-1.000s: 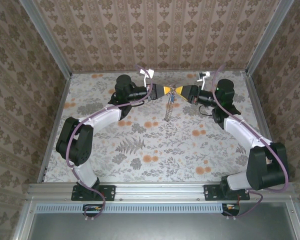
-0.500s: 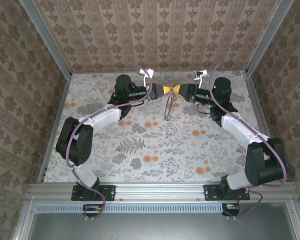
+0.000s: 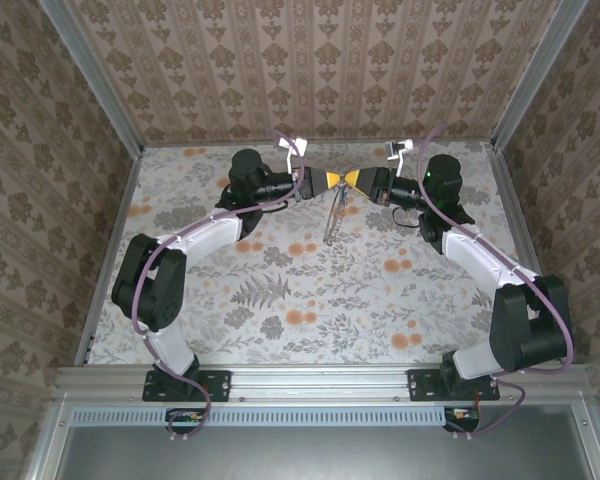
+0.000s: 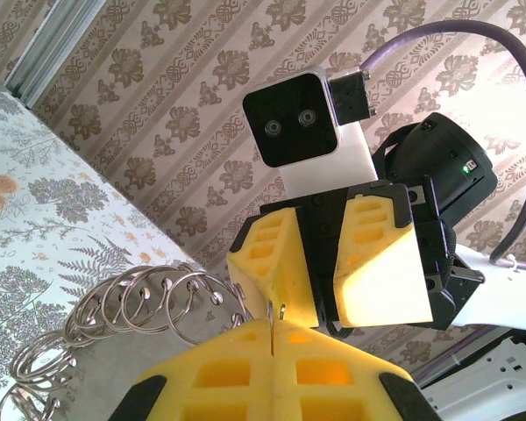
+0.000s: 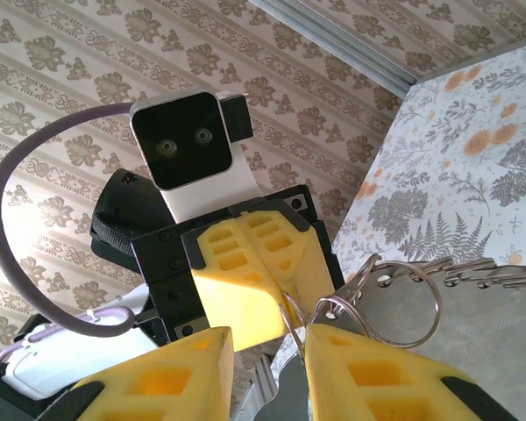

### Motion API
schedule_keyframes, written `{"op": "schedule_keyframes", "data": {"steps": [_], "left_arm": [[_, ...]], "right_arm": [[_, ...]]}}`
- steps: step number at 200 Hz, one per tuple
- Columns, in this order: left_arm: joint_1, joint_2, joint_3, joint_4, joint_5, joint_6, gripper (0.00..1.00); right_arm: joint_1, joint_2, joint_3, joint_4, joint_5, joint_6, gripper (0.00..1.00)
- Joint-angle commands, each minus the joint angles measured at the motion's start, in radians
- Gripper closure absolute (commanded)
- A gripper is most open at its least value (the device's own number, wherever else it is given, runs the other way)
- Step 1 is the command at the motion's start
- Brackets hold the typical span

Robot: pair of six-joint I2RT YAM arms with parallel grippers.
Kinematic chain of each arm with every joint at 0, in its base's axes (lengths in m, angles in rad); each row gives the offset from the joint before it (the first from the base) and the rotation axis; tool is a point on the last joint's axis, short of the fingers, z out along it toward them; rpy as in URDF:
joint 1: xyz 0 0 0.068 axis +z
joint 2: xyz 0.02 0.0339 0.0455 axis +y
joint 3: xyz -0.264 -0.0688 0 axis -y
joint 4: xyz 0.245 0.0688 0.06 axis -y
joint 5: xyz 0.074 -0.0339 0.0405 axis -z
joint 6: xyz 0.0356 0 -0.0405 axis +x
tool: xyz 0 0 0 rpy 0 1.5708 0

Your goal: Put the keys on the keyring

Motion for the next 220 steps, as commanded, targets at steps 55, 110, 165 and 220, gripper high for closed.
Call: {"op": "schedule_keyframes", "data": {"steps": [55, 110, 165, 220], "left_arm": [[-0.014, -0.057, 0.008, 0.05, 0.022, -0.003, 1.0], [-0.016, -0.056, 0.009, 0.051, 0.022, -0.003, 1.0], [-0.017, -0.053, 0.01, 0.051, 0.023, -0.004, 1.0], [-0.017, -0.057, 0.004, 0.048, 0.014, -0.001, 1.0]], "right_arm": [[0.001, 0.016, 0.018, -0.006, 0.019, -0.022, 0.7], [0.004, 0.034, 0.024, 0.025, 0.006, -0.002, 0.71], [0.025, 0.048, 0.044, 0.073, -0.041, 0.018, 0.83], [0.026, 0.037, 0.039, 0.048, -0.041, -0.003, 1.0]]}}
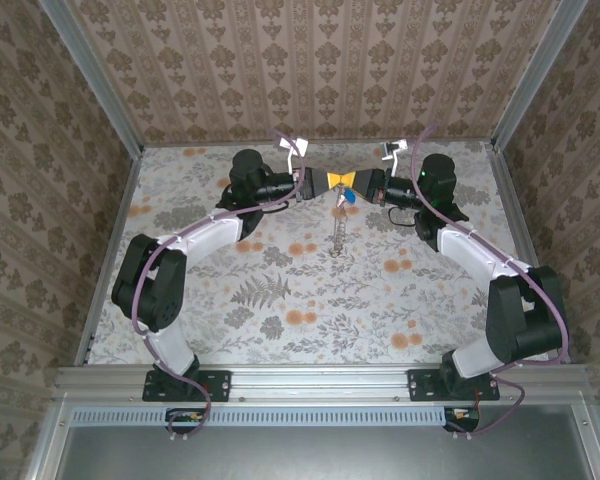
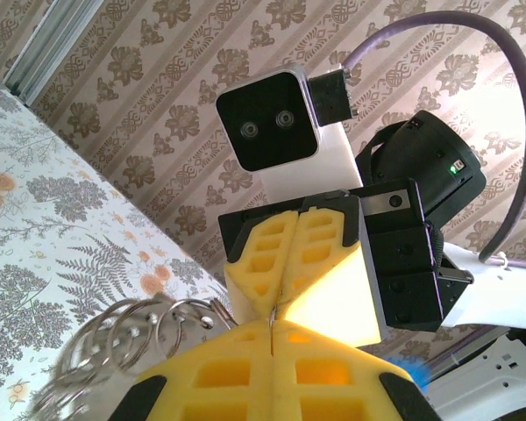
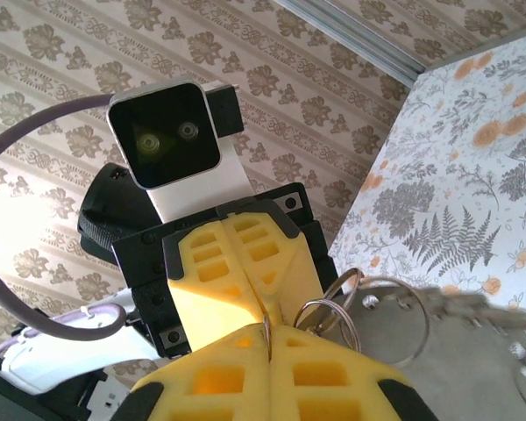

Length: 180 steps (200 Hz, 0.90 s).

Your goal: Put the keys on the keyring

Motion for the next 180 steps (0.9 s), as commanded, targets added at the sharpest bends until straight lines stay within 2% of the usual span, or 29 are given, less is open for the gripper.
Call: {"op": "schedule_keyframes", "data": {"steps": [1, 29, 46, 54, 68, 90, 132, 159, 180], "left_arm": [[-0.013, -0.055, 0.005, 0.053, 0.017, -0.001, 1.0], [0.003, -0.067, 0.01, 0.007, 0.01, 0.022, 1.0], [0.03, -0.087, 0.003, -0.026, 0.002, 0.037, 0.78], [0.044, -0.101, 0.001, -0.042, 0.003, 0.048, 0.71], [0.069, -0.13, -0.004, -0.094, 0.003, 0.084, 0.63], [0.092, -0.165, 0.022, -0.207, 0.04, 0.171, 0.55], [0.09, -0.16, 0.165, -0.566, 0.196, 0.432, 0.52], [0.085, -0.116, 0.252, -0.736, 0.256, 0.565, 0.6], [0.085, -0.067, 0.307, -0.771, 0.29, 0.592, 0.64]], "right_arm": [[0.012, -0.012, 0.026, 0.006, -0.021, -0.015, 1.0], [0.005, -0.028, 0.023, -0.066, -0.012, -0.074, 1.0], [-0.001, -0.035, 0.024, -0.106, -0.019, -0.119, 1.0], [-0.005, -0.035, 0.025, -0.122, -0.024, -0.142, 1.0], [-0.013, -0.034, 0.024, -0.138, -0.036, -0.176, 1.0], [-0.023, -0.021, 0.032, -0.133, -0.068, -0.207, 1.0], [-0.026, 0.004, 0.08, -0.164, -0.148, -0.292, 1.0], [-0.026, 0.02, 0.11, -0.192, -0.194, -0.332, 1.0], [-0.027, 0.034, 0.125, -0.203, -0.218, -0.341, 1.0]]}}
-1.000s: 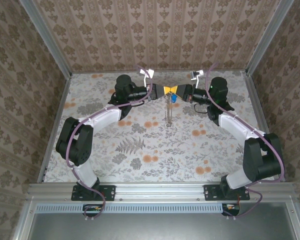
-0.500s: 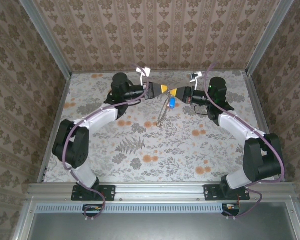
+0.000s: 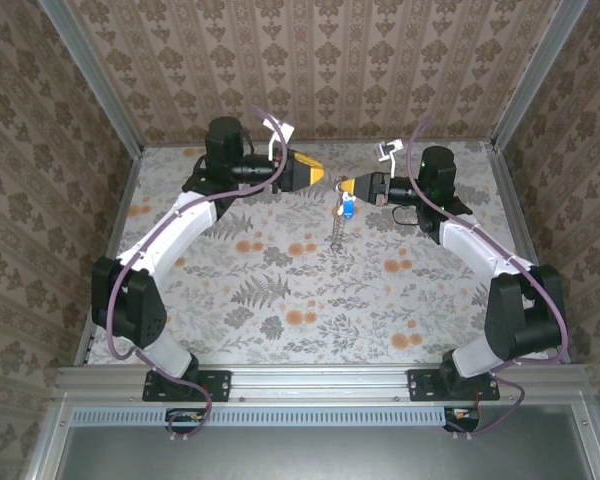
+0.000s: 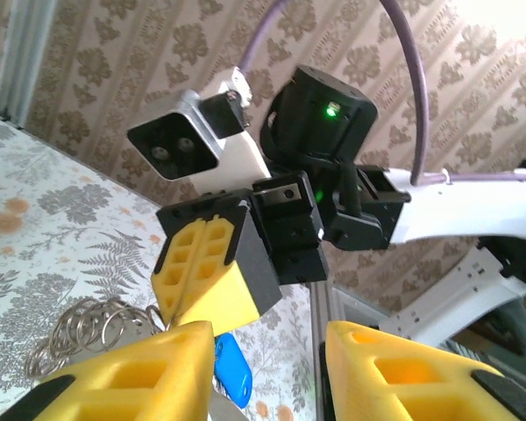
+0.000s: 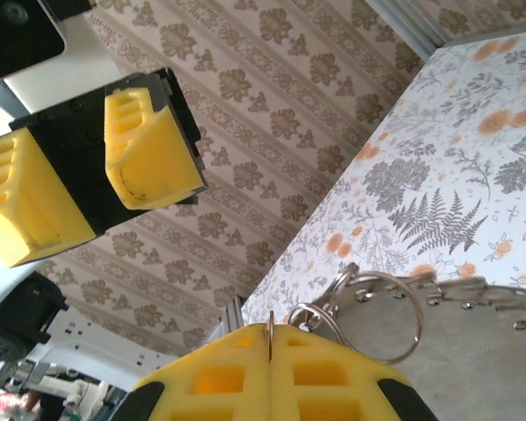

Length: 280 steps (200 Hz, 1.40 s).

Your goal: Put the keys on the keyring

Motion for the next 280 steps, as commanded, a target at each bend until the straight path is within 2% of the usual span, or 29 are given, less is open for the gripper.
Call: {"op": "schedule_keyframes", "data": {"steps": [1, 27, 116, 280], "left_arm": [[-0.002, 0.061, 0.071, -0.15, 0.091, 0.129, 0.65], [-0.004, 0.13, 0.136, -0.166, 0.128, 0.126, 0.69], [-0.025, 0.242, 0.215, -0.186, 0.169, 0.129, 0.7], [-0.033, 0.258, 0.161, -0.179, 0.146, 0.134, 0.68]], "right_arm": [[-0.003, 0.018, 0.05, -0.013, -0.077, -0.053, 1.0], [-0.003, 0.025, 0.053, -0.025, -0.082, -0.063, 1.0], [-0.003, 0.061, 0.078, -0.037, -0.097, -0.07, 1.0], [-0.003, 0.047, 0.092, -0.072, -0.087, -0.081, 1.0]]}}
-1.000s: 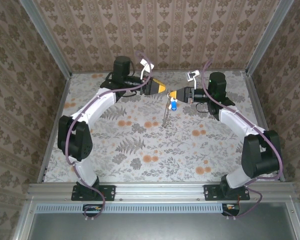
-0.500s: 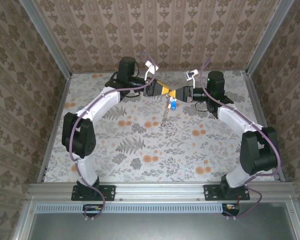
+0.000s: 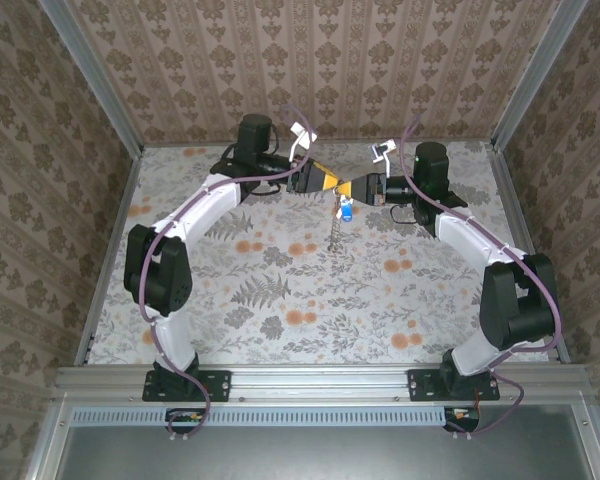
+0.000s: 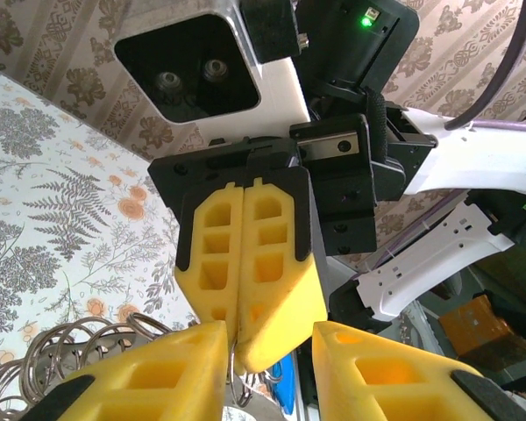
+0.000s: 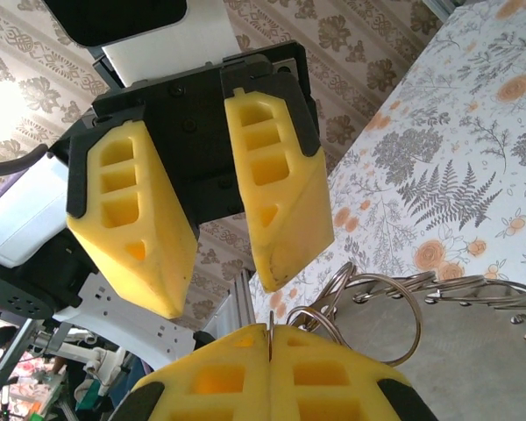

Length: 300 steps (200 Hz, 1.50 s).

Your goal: Put the keys on the keyring

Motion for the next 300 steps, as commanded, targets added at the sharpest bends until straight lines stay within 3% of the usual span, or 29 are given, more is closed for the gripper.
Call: {"op": "schedule_keyframes", "data": {"steps": [1, 48, 100, 186, 211, 232, 270, 289, 300], "left_arm": [[-0.007, 0.008, -0.02, 0.008, 0.009, 0.025, 0.68], [-0.013, 0.009, -0.035, 0.011, 0.014, 0.028, 0.69], [-0.031, 0.006, -0.043, -0.001, 0.037, 0.046, 0.76], [-0.033, -0.01, -0.067, -0.007, 0.101, 0.077, 0.77], [-0.034, -0.013, -0.064, -0.036, 0.126, 0.106, 0.91], [-0.035, -0.012, -0.054, -0.071, 0.151, 0.137, 0.95], [-0.05, -0.003, -0.019, -0.163, 0.166, 0.208, 0.84], [-0.064, 0.0, -0.01, -0.182, 0.157, 0.229, 1.0], [-0.071, 0.001, -0.009, -0.178, 0.142, 0.228, 1.0]], "right_arm": [[-0.003, -0.022, 0.037, 0.01, -0.018, -0.02, 1.0], [-0.003, -0.032, 0.029, 0.005, -0.008, -0.021, 1.0], [-0.004, -0.031, 0.031, 0.002, 0.002, -0.023, 1.0], [-0.011, -0.02, 0.026, 0.005, 0.015, -0.023, 1.0], [-0.013, -0.021, 0.024, 0.007, 0.01, -0.023, 1.0], [-0.013, -0.019, 0.023, 0.008, 0.006, -0.023, 1.0], [-0.012, -0.017, 0.024, 0.013, 0.007, -0.02, 1.0], [-0.012, -0.013, 0.026, 0.021, 0.009, -0.013, 1.0], [-0.013, -0.012, 0.024, 0.032, 0.012, -0.003, 1.0]]}}
